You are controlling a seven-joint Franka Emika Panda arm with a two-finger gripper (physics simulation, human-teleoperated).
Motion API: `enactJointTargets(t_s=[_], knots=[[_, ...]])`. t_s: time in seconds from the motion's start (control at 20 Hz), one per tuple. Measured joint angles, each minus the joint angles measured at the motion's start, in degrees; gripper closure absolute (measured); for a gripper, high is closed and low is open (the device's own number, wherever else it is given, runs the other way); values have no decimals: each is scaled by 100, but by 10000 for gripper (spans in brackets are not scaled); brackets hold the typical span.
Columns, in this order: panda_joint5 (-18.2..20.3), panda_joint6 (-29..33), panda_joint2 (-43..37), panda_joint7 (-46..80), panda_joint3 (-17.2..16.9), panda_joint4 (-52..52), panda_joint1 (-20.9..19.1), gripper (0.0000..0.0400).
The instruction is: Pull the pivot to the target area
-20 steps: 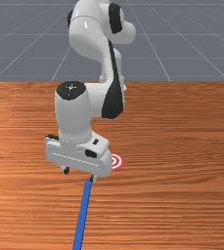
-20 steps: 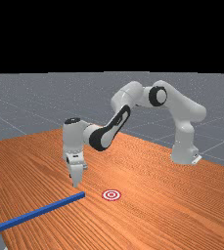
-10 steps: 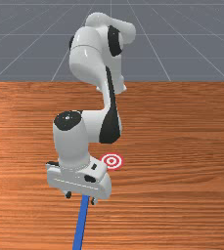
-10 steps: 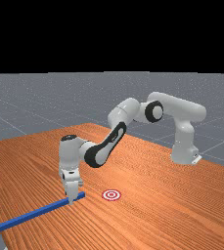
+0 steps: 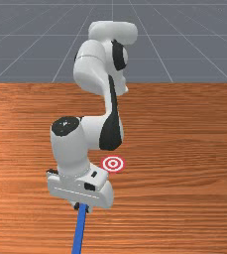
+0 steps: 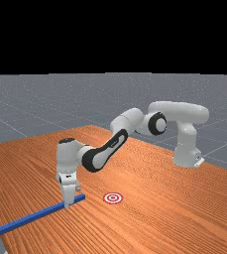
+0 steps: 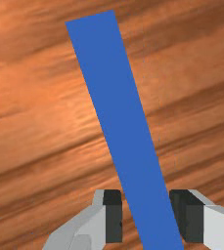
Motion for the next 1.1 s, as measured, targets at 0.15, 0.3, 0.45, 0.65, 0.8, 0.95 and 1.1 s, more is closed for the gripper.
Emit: enactJointTargets(t_s=[0.15,0.3,0.45,0.65,0.8,0.95,1.1], knots=[[-142,75,-27,71,17,-65,-7,292],[-136,171,-205,365,-32,-362,-19,305],[-132,219,-485,514,-46,-708,-51,305],[-86,349,-658,1210,-189,-958,-28,304],[-142,273,-649,420,-28,-975,-142,305],[-261,399,-973,-455,157,-1630,-325,303],[-281,708,-1301,-348,160,-2290,-427,303]])
